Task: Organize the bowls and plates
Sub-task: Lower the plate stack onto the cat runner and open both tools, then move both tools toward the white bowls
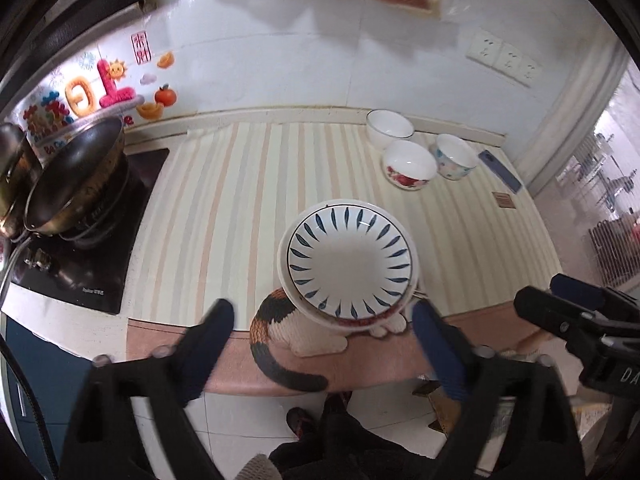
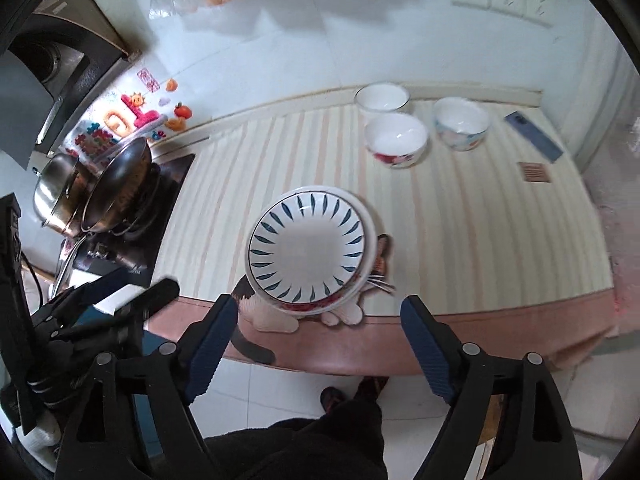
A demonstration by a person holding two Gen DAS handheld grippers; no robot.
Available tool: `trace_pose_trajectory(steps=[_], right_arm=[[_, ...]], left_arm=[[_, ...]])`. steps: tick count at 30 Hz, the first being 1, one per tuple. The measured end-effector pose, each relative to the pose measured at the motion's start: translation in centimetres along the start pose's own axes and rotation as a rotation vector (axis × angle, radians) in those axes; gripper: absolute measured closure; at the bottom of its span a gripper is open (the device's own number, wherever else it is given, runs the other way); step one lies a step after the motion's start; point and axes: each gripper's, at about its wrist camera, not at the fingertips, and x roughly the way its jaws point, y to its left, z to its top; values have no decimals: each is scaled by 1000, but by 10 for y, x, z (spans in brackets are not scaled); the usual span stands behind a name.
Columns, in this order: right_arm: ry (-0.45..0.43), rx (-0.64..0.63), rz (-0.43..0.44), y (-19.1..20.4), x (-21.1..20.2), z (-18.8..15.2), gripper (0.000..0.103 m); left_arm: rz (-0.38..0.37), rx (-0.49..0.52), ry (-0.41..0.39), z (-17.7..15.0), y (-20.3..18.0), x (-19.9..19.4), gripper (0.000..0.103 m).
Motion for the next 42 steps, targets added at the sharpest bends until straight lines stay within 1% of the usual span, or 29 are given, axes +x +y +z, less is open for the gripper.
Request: trace_pose_trajectory(steps=[4, 7, 8, 13, 18, 23, 27, 30, 32, 36, 38, 40, 42], right_arm=[[-44, 2, -32, 9, -35, -21, 14], [-65, -6, -39, 17, -59, -35, 13], [-69, -10, -44, 18, -63, -39, 13], [-99, -36, -50, 31, -88, -53, 12], [-106, -35, -30, 32, -96, -55, 12], [-99, -11, -15, 9, -87, -41, 11], [-85, 32, 23, -27, -63, -15, 11], [-82, 72, 53, -64, -39, 14, 11], [-73, 101, 66, -90, -20, 37, 11], [-8, 136, 102, -142, 27, 91, 11], [18, 136, 113, -165, 55, 120, 11], [51, 128, 90, -181, 84, 143, 11], [91, 113, 76, -197, 120, 169, 11]], left_arm=[[1, 7, -28, -9, 0, -22, 11], [21, 10, -57, -16, 0, -40, 10], [29, 13, -65, -18, 0, -45, 10], [18, 6, -88, -25, 3, -64, 10], [18, -5, -116, -23, -1, -73, 10], [24, -12, -135, -9, -11, -67, 10], [32, -22, -146, 13, -24, -44, 10], [64, -27, -148, 41, -37, -16, 10], [86, -38, -126, 65, -49, 12, 10], [90, -86, -83, 106, -66, 64, 10], [146, -85, -54, 129, -78, 101, 10], [162, -71, -26, 145, -86, 131, 10], [156, -67, 3, 161, -92, 165, 11]])
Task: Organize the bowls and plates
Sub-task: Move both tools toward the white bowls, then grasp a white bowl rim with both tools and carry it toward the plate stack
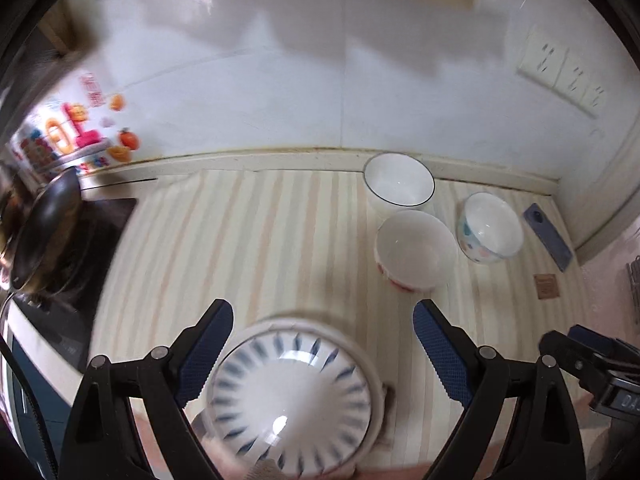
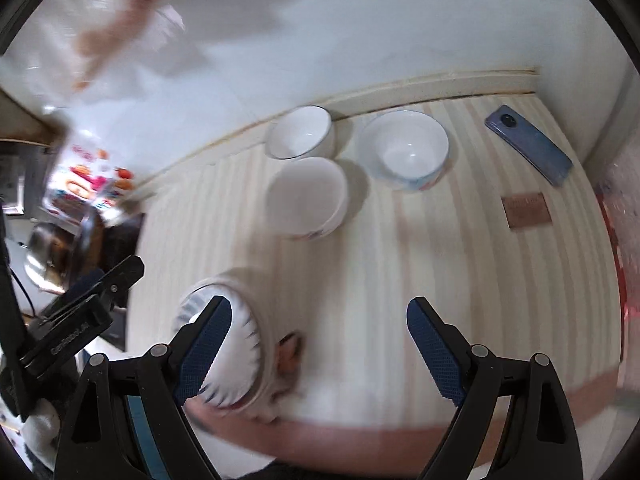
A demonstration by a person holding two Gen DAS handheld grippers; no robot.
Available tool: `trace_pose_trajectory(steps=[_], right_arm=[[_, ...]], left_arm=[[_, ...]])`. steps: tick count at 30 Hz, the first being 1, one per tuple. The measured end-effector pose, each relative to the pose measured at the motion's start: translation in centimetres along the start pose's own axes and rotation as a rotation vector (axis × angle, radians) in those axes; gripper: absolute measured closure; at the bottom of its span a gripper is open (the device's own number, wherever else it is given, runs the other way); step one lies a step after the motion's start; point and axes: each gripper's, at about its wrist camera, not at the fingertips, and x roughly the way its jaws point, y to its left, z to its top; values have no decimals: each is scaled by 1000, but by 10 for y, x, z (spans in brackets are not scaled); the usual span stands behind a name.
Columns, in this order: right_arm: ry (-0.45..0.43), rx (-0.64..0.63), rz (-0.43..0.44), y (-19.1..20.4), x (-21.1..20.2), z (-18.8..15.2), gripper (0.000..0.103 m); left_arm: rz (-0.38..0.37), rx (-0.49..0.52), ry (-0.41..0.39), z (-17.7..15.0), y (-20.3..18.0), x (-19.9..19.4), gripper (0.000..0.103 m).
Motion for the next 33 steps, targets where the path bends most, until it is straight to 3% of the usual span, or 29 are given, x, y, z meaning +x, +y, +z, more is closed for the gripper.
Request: trace_pose_trajectory(steps=[6, 11, 12, 14, 16, 19, 22, 33], right_arm=[[119, 22, 21, -26, 91, 61, 12], [168, 78, 44, -38, 147, 83, 17], [170, 90, 46, -37, 154, 83, 23], [188, 118, 55, -39, 170, 85, 36], [214, 143, 80, -40, 185, 86, 50], [222, 132, 71, -34, 199, 86, 76], [195, 126, 38, -34, 202, 87, 84], [159, 90, -2, -26, 168, 73, 84]], left_arm=[[-32, -25, 119, 33, -13, 83, 12], [-116, -55, 239, 51, -16, 149, 15], [-128, -57, 256, 53, -16, 157, 18], [-140, -51, 295, 55, -16, 175, 40], [-152, -32, 330, 56, -20, 191, 52], [-207, -14, 359, 57, -28, 201, 73], [-227, 30, 372, 53, -43, 201, 81], [-231, 106, 300, 33, -69, 148, 81]])
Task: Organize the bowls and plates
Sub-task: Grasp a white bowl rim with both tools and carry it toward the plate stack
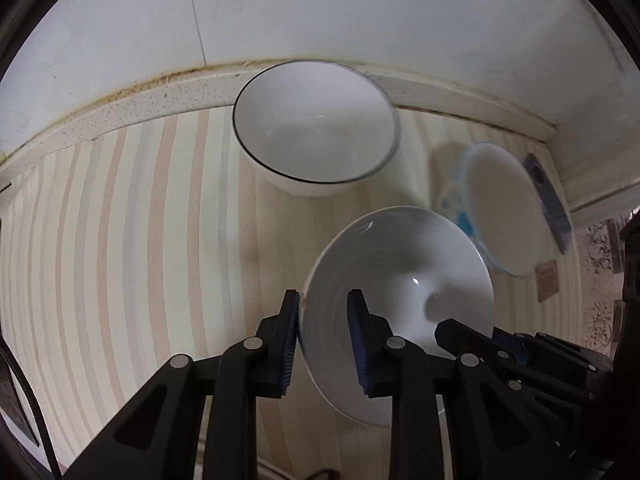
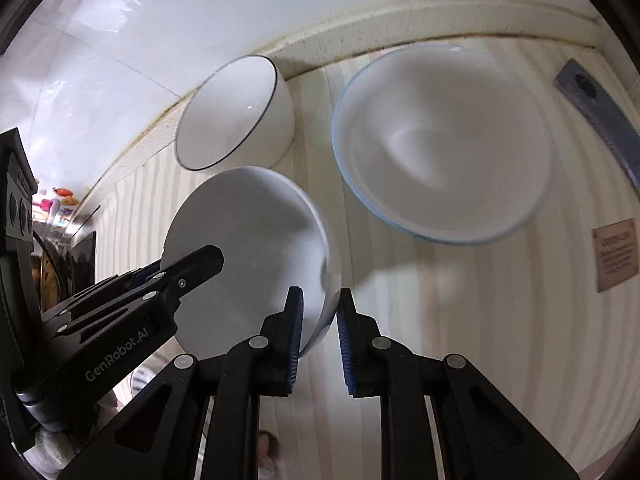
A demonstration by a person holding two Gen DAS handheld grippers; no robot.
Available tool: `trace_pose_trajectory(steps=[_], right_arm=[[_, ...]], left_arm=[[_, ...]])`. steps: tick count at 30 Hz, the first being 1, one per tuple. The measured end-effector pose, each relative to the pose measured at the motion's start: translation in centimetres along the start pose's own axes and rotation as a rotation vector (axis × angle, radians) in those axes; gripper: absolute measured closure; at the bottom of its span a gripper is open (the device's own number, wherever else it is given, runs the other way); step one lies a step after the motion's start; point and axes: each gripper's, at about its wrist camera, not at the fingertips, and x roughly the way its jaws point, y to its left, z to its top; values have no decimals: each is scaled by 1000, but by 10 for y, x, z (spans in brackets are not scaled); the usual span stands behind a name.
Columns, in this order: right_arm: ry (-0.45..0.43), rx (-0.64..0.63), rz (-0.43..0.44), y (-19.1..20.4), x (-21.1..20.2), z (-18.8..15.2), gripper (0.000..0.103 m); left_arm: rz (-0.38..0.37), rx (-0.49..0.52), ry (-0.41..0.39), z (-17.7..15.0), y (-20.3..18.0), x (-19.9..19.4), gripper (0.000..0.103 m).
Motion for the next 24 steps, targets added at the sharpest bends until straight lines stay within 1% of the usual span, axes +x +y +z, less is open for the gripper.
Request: trace_pose_trajectory(steps=[5, 6, 10, 12, 16, 21, 24], right_arm=[[-23, -21, 8, -6, -31, -22, 84], [-27, -24, 9, -7, -37, -29, 84], [-39, -22, 10, -14, -62, -57, 84], [-42, -13, 17, -23, -73, -71, 84], [-47, -5, 6, -38, -86, -98, 84], [-44, 11, -17, -64, -96, -131, 84], [-34, 10, -33, -74, -91, -141, 84]], left_arm=[[-28, 11, -30, -21, -19, -30, 81], [-36, 8, -33, -21, -19, -32, 81], [-65, 12, -42, -43, -33, -49, 81], [-76, 19, -44, -48, -38, -50, 81], [-94, 44, -33, -69, -52, -53, 81], [-114, 84, 6, -93, -66, -40, 81], [-121, 88, 46, -106, -71, -25, 81]])
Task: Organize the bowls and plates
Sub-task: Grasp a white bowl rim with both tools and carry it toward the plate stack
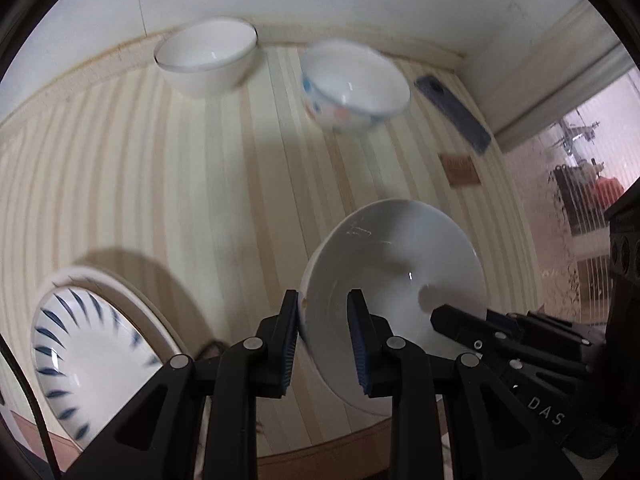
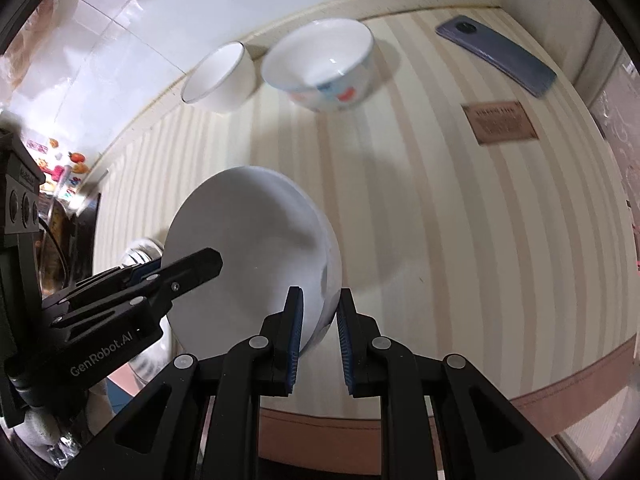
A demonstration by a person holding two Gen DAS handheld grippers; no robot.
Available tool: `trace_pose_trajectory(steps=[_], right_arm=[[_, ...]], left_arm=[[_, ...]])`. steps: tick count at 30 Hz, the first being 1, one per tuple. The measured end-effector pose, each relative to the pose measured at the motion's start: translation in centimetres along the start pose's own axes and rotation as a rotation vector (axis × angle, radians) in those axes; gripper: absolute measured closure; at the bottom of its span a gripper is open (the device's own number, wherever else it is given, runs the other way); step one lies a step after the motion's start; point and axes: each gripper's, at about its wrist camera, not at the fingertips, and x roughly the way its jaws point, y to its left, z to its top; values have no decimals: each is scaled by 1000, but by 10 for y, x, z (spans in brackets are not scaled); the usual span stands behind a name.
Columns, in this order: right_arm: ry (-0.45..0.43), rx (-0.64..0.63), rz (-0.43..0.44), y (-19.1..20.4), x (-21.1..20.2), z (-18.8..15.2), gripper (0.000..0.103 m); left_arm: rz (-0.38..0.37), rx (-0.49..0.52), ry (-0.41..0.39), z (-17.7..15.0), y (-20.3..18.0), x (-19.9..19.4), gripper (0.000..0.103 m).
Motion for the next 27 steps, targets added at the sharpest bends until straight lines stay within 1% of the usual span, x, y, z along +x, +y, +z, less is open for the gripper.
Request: trace_pose_trajectory(steps=[4, 7, 10, 14, 17, 19, 21, 23, 24, 25, 26, 27], right_arm=[[6, 1, -9, -14, 9, -10, 84], [-7, -9, -15, -21, 14, -15, 84], [-1, -17, -19, -23, 20, -18, 84], [12, -21, -28, -21, 26, -19, 84], [16, -22, -21, -21, 26, -17, 84], [28, -6, -12, -22, 24, -14, 84], [35, 11, -5, -26, 17, -10, 84], [16, 38, 19, -32, 0, -4, 84], [10, 45, 31, -34, -7, 0, 82], [3, 53, 39, -35, -14, 5, 74], [-11, 65, 53, -37, -23, 13, 68], [-25, 76, 79, -39, -31, 23, 57]], left_arm=[[1, 34, 17, -8, -7, 14, 81], [8, 49, 35, -11, -9, 23, 81], [21, 55, 49, -14, -10, 33, 81], [25, 51, 53, -18, -6, 35, 82], [21, 51, 48, -16, -6, 31, 82], [14, 41, 37, -14, -3, 22, 82], [1, 24, 14, -12, 0, 8, 82], [6, 9, -34, -4, 5, -14, 80], [8, 4, -52, 1, 6, -22, 80], [7, -3, -70, 8, 8, -32, 79], [10, -14, -89, 20, 10, -40, 74], [11, -23, -100, 28, 11, -43, 71]])
